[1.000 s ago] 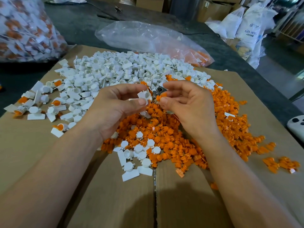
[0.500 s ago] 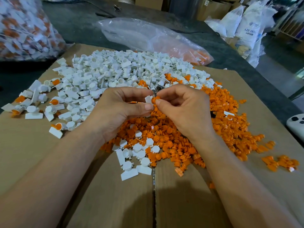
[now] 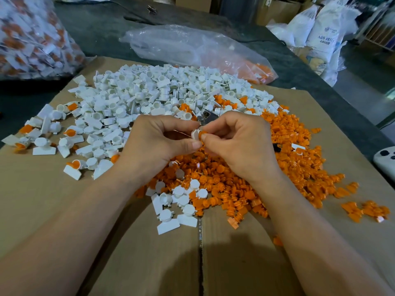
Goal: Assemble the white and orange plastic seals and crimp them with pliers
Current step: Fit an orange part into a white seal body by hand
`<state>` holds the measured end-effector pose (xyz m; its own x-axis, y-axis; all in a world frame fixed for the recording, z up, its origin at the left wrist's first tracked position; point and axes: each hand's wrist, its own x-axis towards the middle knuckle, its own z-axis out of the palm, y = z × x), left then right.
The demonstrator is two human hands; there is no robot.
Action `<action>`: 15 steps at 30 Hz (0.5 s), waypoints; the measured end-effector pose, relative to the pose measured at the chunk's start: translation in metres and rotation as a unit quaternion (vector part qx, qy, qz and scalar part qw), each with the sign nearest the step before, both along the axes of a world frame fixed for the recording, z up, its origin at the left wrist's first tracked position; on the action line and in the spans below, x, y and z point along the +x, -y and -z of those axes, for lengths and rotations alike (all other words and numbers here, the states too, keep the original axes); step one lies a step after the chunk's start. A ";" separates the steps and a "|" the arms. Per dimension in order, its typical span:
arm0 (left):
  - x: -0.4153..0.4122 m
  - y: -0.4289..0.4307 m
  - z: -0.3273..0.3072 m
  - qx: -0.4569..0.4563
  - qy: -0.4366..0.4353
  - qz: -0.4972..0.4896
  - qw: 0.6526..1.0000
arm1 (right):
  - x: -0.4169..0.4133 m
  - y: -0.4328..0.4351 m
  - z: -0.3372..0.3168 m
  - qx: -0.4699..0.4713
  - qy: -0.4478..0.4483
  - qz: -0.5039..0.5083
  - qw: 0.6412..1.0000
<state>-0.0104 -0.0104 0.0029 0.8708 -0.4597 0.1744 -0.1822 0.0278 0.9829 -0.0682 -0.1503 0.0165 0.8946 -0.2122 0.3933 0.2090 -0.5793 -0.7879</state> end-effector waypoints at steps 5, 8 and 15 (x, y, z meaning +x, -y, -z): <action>-0.001 -0.002 -0.001 0.006 0.013 0.008 1.000 | 0.000 0.003 0.000 0.038 -0.023 -0.017 0.999; -0.001 -0.001 0.000 -0.002 0.002 0.015 1.000 | 0.000 0.002 0.001 0.030 -0.014 -0.010 0.999; 0.000 -0.001 0.001 -0.030 -0.019 0.020 0.999 | 0.000 0.000 0.004 0.034 0.004 -0.017 0.999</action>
<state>-0.0103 -0.0089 0.0019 0.8582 -0.4843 0.1700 -0.1421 0.0941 0.9854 -0.0680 -0.1505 0.0127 0.8988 -0.2088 0.3854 0.2329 -0.5174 -0.8234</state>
